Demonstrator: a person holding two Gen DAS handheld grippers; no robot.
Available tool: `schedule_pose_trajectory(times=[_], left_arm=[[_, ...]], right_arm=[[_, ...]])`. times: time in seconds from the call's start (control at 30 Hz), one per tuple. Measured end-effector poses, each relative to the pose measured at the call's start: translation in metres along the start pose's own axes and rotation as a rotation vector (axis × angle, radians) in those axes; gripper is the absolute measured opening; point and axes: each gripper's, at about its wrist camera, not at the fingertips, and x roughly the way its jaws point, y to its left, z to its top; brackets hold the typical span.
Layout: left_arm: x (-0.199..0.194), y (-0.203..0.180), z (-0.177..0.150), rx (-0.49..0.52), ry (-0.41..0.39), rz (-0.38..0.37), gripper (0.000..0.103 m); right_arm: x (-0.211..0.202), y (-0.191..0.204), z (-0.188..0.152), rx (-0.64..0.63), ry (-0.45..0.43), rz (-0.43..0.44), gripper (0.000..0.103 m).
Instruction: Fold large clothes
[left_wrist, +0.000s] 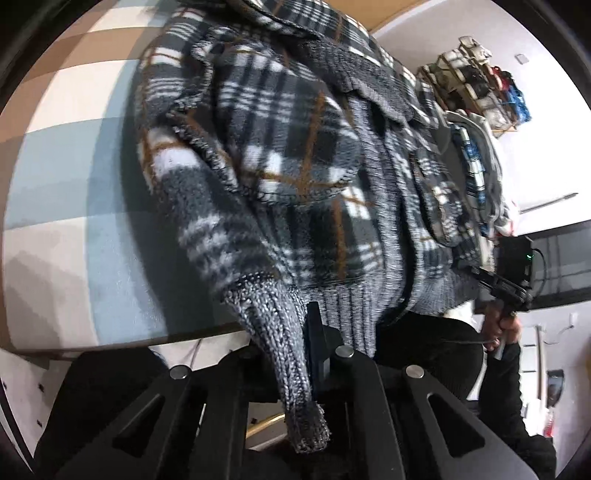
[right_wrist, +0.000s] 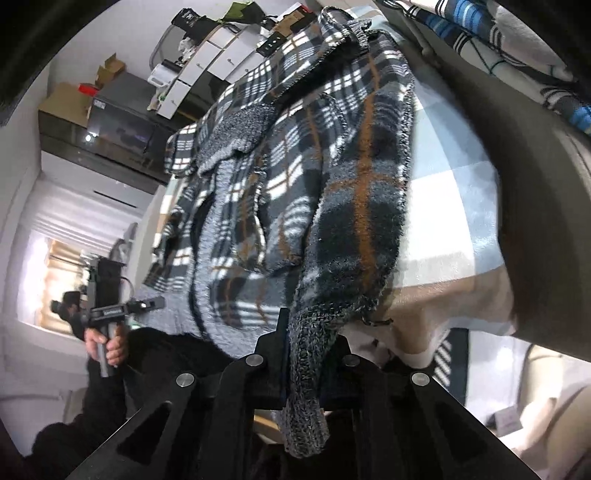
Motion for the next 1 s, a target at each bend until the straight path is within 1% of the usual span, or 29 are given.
schedule_pose_trajectory(times=[0.03, 0.07, 0.1, 0.13, 0.27, 0.33, 0.37, 0.4, 0.43, 0.5, 0.57, 0.6, 0.7, 0.77, 0.83, 0.9, 0.97, 1.0], left_arm=[[-0.003, 0.002, 0.001, -0.006, -0.004, -0.018, 0.005], [-0.006, 0.001, 0.004, -0.007, -0.001, -0.06, 0.005], [-0.011, 0.001, 0.009, -0.011, -0.024, -0.114, 0.005], [-0.015, 0.0, 0.012, -0.009, -0.037, -0.135, 0.005], [-0.032, -0.009, 0.035, 0.005, -0.057, -0.202, 0.005], [-0.04, -0.013, 0.054, -0.019, -0.07, -0.243, 0.005], [-0.044, -0.017, 0.063, -0.011, -0.075, -0.253, 0.005], [-0.051, -0.022, 0.077, -0.005, -0.095, -0.249, 0.005], [-0.054, -0.024, 0.086, -0.01, -0.103, -0.252, 0.005], [-0.059, -0.023, 0.111, -0.058, -0.111, -0.296, 0.005], [-0.061, -0.019, 0.144, -0.122, -0.128, -0.315, 0.005], [-0.061, -0.016, 0.154, -0.139, -0.136, -0.311, 0.005], [-0.058, 0.0, 0.199, -0.221, -0.155, -0.287, 0.005], [-0.052, 0.007, 0.22, -0.258, -0.159, -0.262, 0.005], [-0.046, 0.019, 0.234, -0.294, -0.15, -0.246, 0.005], [-0.039, 0.033, 0.248, -0.332, -0.142, -0.238, 0.005], [-0.035, 0.044, 0.255, -0.374, -0.151, -0.222, 0.005], [-0.034, 0.048, 0.258, -0.373, -0.144, -0.216, 0.005]], right_arm=[[0.0, -0.001, 0.003, 0.021, -0.003, 0.031, 0.01], [-0.001, -0.003, 0.006, 0.051, -0.009, 0.08, 0.01], [-0.002, -0.003, 0.008, 0.064, -0.014, 0.112, 0.01], [-0.005, 0.0, 0.014, 0.066, -0.03, 0.146, 0.01], [-0.019, 0.017, 0.039, 0.052, -0.083, 0.244, 0.01], [-0.024, 0.028, 0.055, 0.053, -0.097, 0.268, 0.01], [-0.024, 0.033, 0.063, 0.055, -0.104, 0.278, 0.01], [-0.025, 0.037, 0.072, 0.058, -0.108, 0.29, 0.01], [-0.024, 0.044, 0.088, 0.066, -0.113, 0.301, 0.01], [-0.023, 0.049, 0.11, 0.09, -0.126, 0.302, 0.01], [-0.016, 0.054, 0.139, 0.129, -0.134, 0.306, 0.01], [-0.013, 0.056, 0.152, 0.144, -0.134, 0.303, 0.01], [-0.003, 0.053, 0.195, 0.21, -0.15, 0.294, 0.01], [0.005, 0.044, 0.224, 0.26, -0.145, 0.265, 0.01], [0.016, 0.029, 0.251, 0.323, -0.116, 0.224, 0.01], [0.023, 0.014, 0.268, 0.377, -0.11, 0.188, 0.01], [0.032, -0.002, 0.287, 0.419, -0.095, 0.138, 0.01], [0.036, -0.009, 0.293, 0.44, -0.087, 0.123, 0.01]])
